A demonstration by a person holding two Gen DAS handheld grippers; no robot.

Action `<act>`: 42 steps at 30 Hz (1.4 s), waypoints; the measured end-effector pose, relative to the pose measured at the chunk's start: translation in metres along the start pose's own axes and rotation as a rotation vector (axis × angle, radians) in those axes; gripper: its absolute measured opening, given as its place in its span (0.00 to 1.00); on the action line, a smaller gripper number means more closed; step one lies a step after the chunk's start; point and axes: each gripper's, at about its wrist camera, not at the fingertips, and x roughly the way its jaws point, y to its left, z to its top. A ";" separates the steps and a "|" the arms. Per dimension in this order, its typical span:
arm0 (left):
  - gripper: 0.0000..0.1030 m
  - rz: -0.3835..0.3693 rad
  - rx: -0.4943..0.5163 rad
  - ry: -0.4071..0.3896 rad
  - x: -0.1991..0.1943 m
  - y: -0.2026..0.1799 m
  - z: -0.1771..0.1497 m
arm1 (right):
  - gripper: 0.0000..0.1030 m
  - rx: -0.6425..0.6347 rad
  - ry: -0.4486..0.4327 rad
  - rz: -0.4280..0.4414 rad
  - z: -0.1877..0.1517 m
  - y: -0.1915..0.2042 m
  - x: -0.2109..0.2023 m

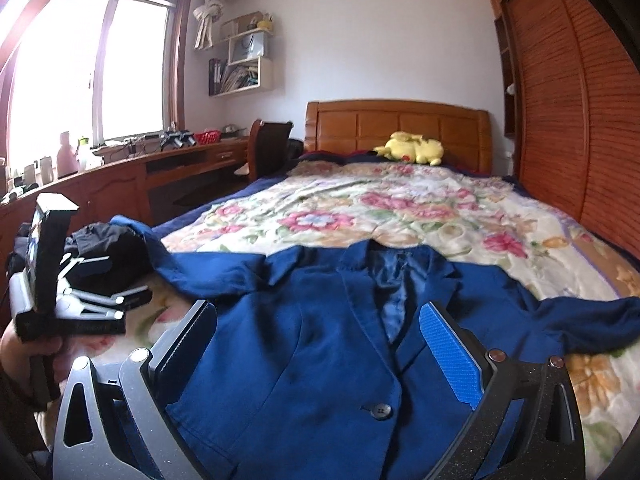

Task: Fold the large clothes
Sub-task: 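Lower the left gripper onto the jacket sleeve nearest it and close, then fold the held sleeve across the jacket front with the left gripper, release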

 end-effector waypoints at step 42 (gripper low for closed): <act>0.02 -0.090 -0.130 0.103 0.073 0.002 0.079 | 0.98 0.010 0.079 -0.022 0.015 -0.027 0.019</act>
